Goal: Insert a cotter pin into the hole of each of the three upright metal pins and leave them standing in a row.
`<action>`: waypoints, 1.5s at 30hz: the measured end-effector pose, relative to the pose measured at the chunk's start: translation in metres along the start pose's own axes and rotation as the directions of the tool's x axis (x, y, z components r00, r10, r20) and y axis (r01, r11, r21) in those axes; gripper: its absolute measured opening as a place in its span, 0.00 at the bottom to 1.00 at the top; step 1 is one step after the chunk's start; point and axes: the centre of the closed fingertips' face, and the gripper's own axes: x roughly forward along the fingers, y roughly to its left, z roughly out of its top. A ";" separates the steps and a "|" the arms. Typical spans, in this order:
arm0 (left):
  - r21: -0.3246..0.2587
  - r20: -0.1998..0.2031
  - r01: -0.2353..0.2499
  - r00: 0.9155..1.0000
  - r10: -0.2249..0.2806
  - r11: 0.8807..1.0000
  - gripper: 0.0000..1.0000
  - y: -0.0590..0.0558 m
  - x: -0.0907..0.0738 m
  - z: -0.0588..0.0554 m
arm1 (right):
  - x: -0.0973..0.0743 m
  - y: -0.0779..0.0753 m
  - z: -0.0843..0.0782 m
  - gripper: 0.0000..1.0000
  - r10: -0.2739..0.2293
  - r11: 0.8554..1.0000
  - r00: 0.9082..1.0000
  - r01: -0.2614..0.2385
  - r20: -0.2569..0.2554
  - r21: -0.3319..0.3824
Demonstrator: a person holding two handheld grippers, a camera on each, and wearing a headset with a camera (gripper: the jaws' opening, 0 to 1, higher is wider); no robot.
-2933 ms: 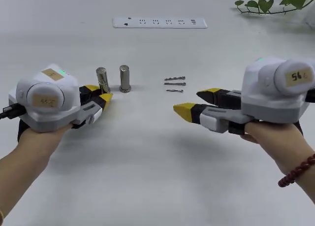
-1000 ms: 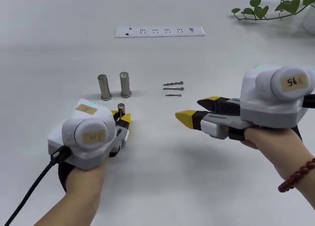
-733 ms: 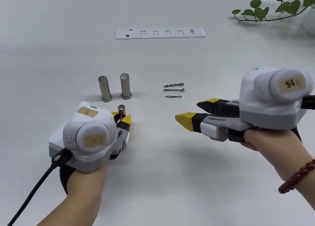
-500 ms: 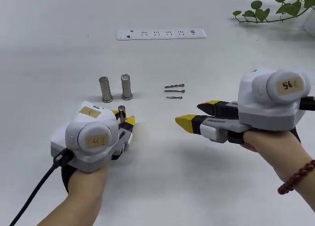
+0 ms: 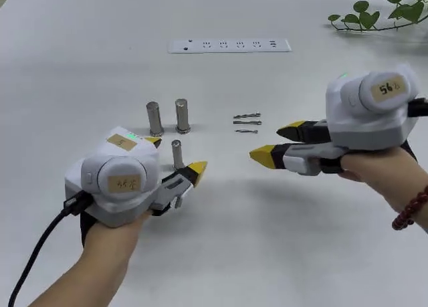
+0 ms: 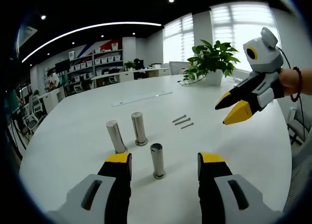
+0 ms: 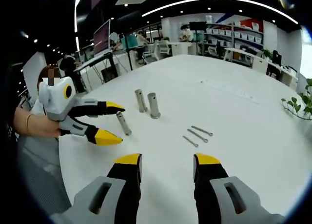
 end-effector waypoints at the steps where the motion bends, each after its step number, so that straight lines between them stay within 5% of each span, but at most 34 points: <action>1: 0.006 -0.002 0.001 1.000 -0.001 1.000 0.56 0.000 -0.002 0.000 | 0.001 -0.001 0.001 0.38 0.004 1.000 1.000 -0.004 -0.010 -0.011; 3: 0.031 -0.008 0.013 1.000 -0.013 0.999 0.60 -0.002 -0.006 0.000 | 0.005 -0.005 0.002 0.37 0.012 1.000 0.999 -0.012 -0.031 -0.028; 10: -0.013 -0.011 0.011 1.000 -0.011 1.000 0.68 0.002 -0.019 0.004 | 0.018 -0.015 -0.003 0.35 0.047 0.996 0.989 -0.057 -0.143 -0.068; 19: -0.069 -0.018 0.008 1.000 -0.010 0.998 0.81 0.005 -0.036 0.004 | 0.036 -0.024 -0.005 0.30 0.058 0.989 0.976 -0.085 -0.209 -0.122; 24: -0.069 -0.011 0.031 0.999 -0.032 0.997 0.87 -0.002 -0.045 0.006 | 0.045 -0.029 -0.007 0.25 0.056 0.982 0.968 -0.098 -0.246 -0.161; 36: -0.039 -0.036 0.059 0.998 -0.060 0.998 0.86 -0.009 -0.051 -0.001 | 0.061 -0.037 -0.006 0.16 0.058 0.964 0.948 -0.134 -0.312 -0.230; 45: -0.053 -0.038 0.077 0.996 -0.079 0.996 0.86 -0.013 -0.057 -0.002 | 0.068 -0.039 -0.012 0.10 0.073 0.959 0.923 -0.169 -0.378 -0.228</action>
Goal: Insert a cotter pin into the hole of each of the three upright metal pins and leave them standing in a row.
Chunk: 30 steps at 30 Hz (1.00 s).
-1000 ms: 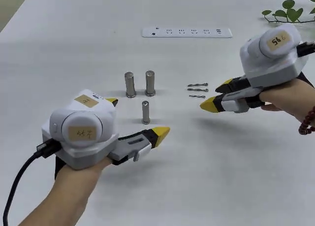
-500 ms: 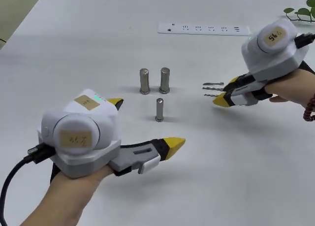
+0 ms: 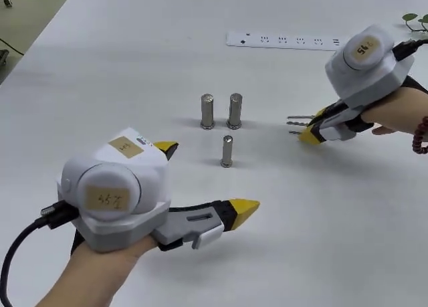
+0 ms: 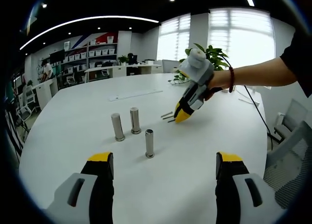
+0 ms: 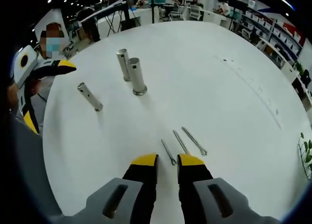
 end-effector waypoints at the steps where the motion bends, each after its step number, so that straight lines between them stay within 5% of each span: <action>1: -0.002 -0.001 -0.001 1.000 0.001 1.000 0.86 0.000 0.000 0.000 | 0.001 0.000 -0.001 0.10 0.007 1.000 1.000 -0.007 -0.011 -0.004; 16: -0.006 -0.011 -0.015 1.000 0.015 1.000 0.81 0.007 -0.006 -0.001 | 0.005 -0.011 -0.005 0.00 -0.015 0.993 0.994 0.002 -0.106 -0.122; 30: -0.010 -0.023 0.007 1.000 -0.007 1.000 0.76 0.008 -0.007 0.000 | 0.006 -0.019 0.001 0.00 -0.046 0.962 0.996 0.024 -0.075 -0.273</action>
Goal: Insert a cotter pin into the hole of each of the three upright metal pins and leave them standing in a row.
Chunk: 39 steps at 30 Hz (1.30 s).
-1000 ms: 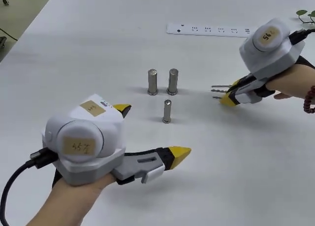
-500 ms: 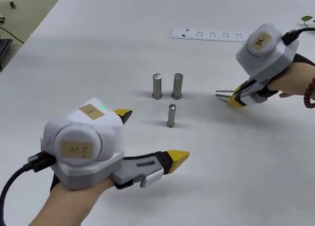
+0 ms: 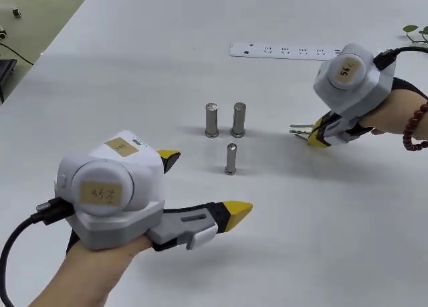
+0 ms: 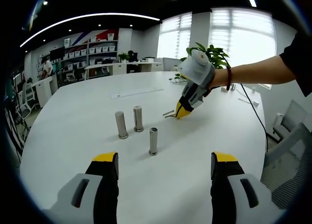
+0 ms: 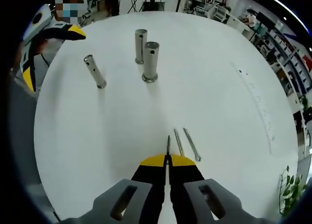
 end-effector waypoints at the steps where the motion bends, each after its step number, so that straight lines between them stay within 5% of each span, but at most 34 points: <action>1: 0.003 0.000 0.003 1.000 -0.003 1.000 0.75 0.000 0.000 0.000 | -0.001 0.000 0.000 0.00 -0.004 1.000 1.000 0.004 0.003 -0.006; 13: -0.001 0.000 0.009 1.000 -0.009 1.000 0.63 0.005 0.000 0.007 | -0.026 0.037 0.014 0.00 -0.021 0.992 0.997 0.030 0.077 -0.120; 31: -0.045 0.008 0.072 0.997 -0.071 0.996 0.40 -0.008 0.005 0.014 | -0.055 0.084 0.042 0.00 0.020 0.966 0.980 0.032 0.197 -0.258; 39: -0.144 -0.003 0.123 0.992 -0.125 0.982 0.29 -0.021 0.007 0.014 | -0.061 0.101 0.056 0.00 0.038 0.945 0.966 0.048 0.254 -0.323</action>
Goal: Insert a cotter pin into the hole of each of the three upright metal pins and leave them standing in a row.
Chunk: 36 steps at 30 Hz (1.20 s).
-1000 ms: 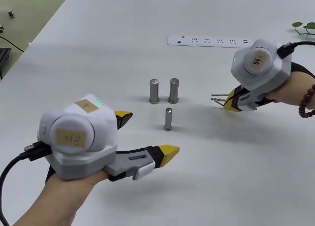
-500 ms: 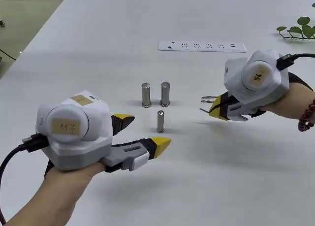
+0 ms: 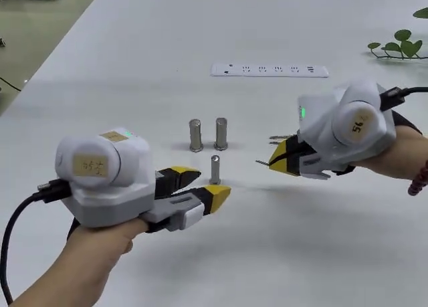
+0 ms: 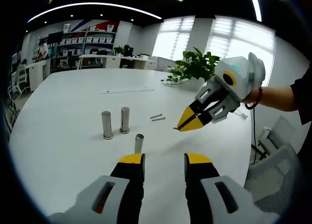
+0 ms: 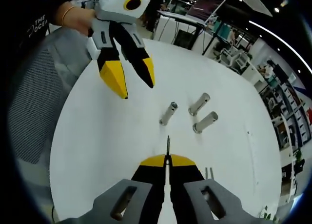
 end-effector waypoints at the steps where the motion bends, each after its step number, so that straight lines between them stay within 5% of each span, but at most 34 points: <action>1: -0.011 -0.001 0.005 1.000 -0.005 1.000 0.29 -0.001 0.000 0.000 | -0.001 0.003 0.004 0.00 0.000 1.000 1.000 0.000 0.008 -0.007; 11: -0.113 -0.012 0.064 0.998 -0.066 0.992 0.23 -0.014 0.004 -0.002 | -0.005 0.019 0.027 0.00 0.018 0.997 0.998 -0.013 0.062 -0.072; 21: -0.234 0.011 0.126 0.992 -0.127 0.964 0.15 -0.028 0.005 0.003 | -0.007 0.035 0.044 0.00 0.051 0.992 0.993 -0.039 0.107 -0.116; 36: -0.279 0.024 0.151 0.988 -0.151 0.948 0.05 -0.035 0.004 0.002 | -0.006 0.044 0.056 0.00 0.072 0.989 0.989 -0.054 0.129 -0.141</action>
